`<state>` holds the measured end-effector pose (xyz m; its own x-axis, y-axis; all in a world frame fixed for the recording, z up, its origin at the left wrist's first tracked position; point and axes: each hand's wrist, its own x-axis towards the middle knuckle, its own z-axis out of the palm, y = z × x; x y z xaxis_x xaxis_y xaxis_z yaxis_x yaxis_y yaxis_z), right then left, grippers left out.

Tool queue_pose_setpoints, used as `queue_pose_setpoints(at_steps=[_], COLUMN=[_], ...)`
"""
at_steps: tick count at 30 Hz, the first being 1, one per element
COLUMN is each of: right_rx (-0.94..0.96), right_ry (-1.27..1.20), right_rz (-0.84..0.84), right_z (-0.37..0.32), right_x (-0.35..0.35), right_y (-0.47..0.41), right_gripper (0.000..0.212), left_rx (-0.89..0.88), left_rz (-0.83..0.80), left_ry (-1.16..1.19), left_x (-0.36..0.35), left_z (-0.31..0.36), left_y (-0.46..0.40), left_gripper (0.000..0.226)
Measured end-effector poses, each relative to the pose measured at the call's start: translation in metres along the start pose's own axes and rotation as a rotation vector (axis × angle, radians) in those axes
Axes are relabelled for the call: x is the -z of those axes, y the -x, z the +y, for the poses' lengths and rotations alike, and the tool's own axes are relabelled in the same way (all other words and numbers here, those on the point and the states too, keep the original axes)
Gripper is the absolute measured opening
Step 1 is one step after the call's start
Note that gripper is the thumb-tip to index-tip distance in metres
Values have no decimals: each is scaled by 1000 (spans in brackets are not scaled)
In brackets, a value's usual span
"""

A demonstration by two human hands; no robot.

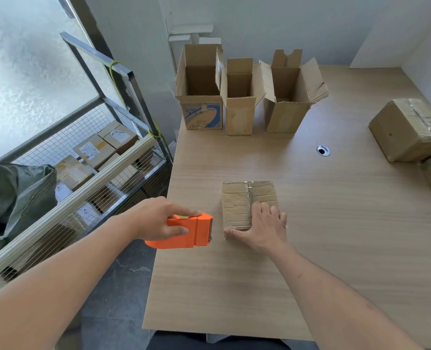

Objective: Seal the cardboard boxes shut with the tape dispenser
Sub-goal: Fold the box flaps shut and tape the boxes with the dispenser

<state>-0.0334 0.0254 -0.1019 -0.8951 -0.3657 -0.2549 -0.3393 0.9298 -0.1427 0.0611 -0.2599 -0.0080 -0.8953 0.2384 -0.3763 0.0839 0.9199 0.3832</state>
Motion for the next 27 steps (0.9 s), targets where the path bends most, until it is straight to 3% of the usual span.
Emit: queue_pose_setpoints(at_steps=[8,27], right_rx=[-16,-57], right_ry=[-44,-69], right_rz=[-51,-132], right_z=[0,-6], right_x=[2,7], right_y=[-3,-11], right_gripper=[107,106], left_rx=[147,266], left_rz=[-20,37], left_ry=[-36,-27], left_x=[-17,-60], left_z=[-1,12], left_y=[-20,-42], left_gripper=[51,60])
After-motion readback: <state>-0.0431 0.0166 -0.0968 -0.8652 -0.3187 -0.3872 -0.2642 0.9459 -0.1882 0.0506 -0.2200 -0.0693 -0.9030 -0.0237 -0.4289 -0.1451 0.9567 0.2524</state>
